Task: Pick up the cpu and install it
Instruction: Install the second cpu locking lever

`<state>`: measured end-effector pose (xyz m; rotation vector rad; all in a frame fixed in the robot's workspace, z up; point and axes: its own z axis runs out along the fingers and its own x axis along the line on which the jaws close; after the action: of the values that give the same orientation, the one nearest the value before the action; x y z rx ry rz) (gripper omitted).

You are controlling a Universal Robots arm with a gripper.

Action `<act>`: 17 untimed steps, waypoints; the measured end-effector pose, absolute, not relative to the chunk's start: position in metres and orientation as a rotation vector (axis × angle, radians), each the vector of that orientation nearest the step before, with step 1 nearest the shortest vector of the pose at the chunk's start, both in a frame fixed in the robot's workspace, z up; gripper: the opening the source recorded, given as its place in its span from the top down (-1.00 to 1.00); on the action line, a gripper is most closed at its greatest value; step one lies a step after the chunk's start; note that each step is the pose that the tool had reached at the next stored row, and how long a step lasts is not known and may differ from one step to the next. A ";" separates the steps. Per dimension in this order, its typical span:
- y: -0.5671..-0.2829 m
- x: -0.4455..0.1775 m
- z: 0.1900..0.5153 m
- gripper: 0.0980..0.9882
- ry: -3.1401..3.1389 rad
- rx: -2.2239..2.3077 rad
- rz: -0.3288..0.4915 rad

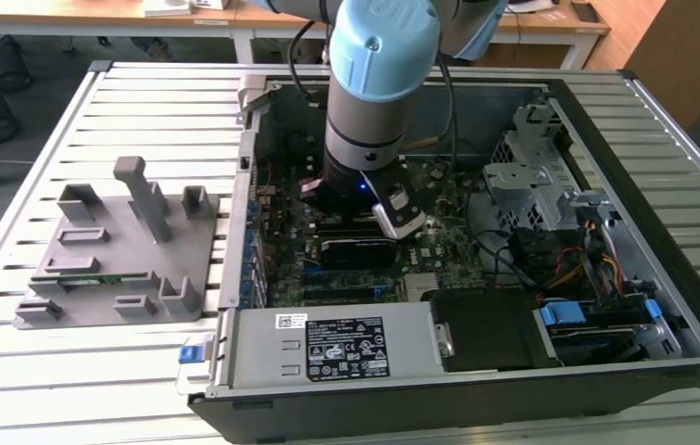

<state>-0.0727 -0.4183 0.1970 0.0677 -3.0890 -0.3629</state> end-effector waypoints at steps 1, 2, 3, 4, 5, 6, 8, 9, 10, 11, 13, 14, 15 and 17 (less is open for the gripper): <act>-0.418 -0.073 0.197 0.98 -3.088 0.068 -0.376; -0.418 -0.073 0.197 0.98 -3.086 0.068 -0.389; -0.418 -0.073 0.196 0.98 -3.085 0.068 -0.402; -0.418 -0.074 0.196 0.98 -3.083 0.069 -0.413; -0.418 -0.074 0.196 0.98 -3.082 0.069 -0.423; -0.418 -0.074 0.195 0.98 -3.081 0.069 -0.431; -0.418 -0.074 0.194 0.98 -3.079 0.069 -0.446; -0.418 -0.074 0.194 0.98 -3.078 0.069 -0.452; -0.419 -0.074 0.194 0.98 -3.078 0.069 -0.459; -0.419 -0.074 0.193 0.98 -3.077 0.069 -0.466; -0.419 -0.075 0.192 0.98 -3.075 0.070 -0.477; -0.419 -0.075 0.192 0.98 -3.075 0.070 -0.481; -0.419 -0.075 0.191 0.98 -3.074 0.070 -0.483; -0.419 -0.077 0.191 0.98 -3.074 0.070 -0.484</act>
<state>-0.0768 -0.4188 0.1912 0.0696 -3.0743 -0.4835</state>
